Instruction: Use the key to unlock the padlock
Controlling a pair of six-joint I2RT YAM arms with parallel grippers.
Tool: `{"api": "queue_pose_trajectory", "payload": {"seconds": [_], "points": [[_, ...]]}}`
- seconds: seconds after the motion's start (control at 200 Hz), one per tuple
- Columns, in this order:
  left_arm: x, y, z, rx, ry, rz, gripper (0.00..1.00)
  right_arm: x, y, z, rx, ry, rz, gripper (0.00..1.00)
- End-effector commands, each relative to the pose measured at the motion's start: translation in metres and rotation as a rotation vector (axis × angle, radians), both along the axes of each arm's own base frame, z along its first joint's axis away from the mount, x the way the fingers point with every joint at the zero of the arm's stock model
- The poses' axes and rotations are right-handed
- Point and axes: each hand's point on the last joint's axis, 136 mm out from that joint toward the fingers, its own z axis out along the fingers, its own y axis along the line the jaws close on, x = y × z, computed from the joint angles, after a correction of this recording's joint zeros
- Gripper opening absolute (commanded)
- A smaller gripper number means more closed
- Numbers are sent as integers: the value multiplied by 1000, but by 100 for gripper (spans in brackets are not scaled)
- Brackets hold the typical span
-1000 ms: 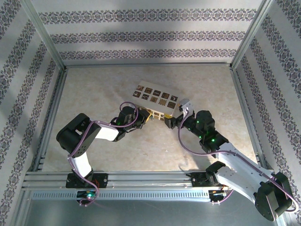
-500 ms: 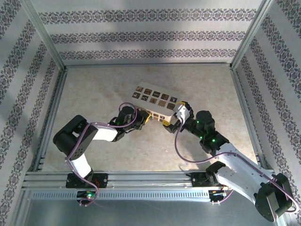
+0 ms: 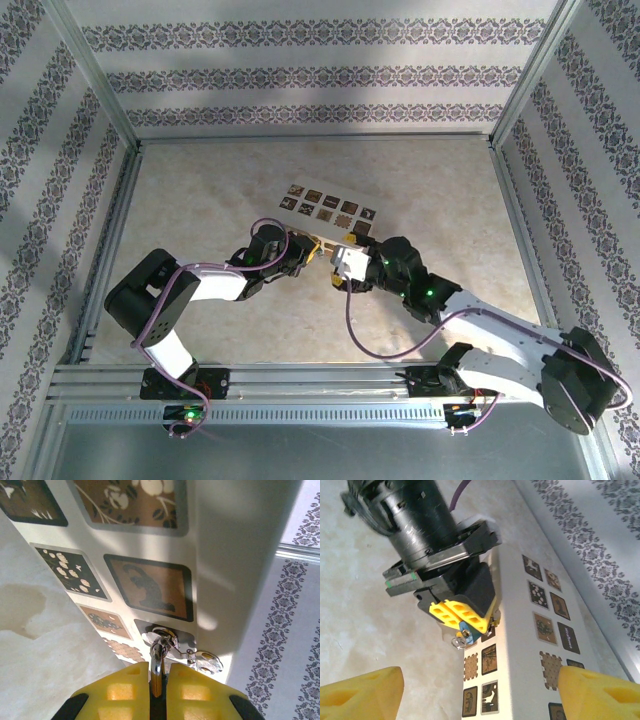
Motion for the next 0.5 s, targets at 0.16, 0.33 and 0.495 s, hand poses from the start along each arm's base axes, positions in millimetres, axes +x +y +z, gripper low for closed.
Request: {"api": "queue_pose_trajectory", "payload": {"seconds": [0.16,0.33,0.495], "points": [[2,-17,37,-79,-58,-27,0,12,17,-11,-97,-44,22,77],[2,-19,37,-90,-54,-30,0,16,22,-26,-130,-20,23,73],[2,-18,37,-93,-51,-25,0,19,28,-36,-124,8,18,67]]}}
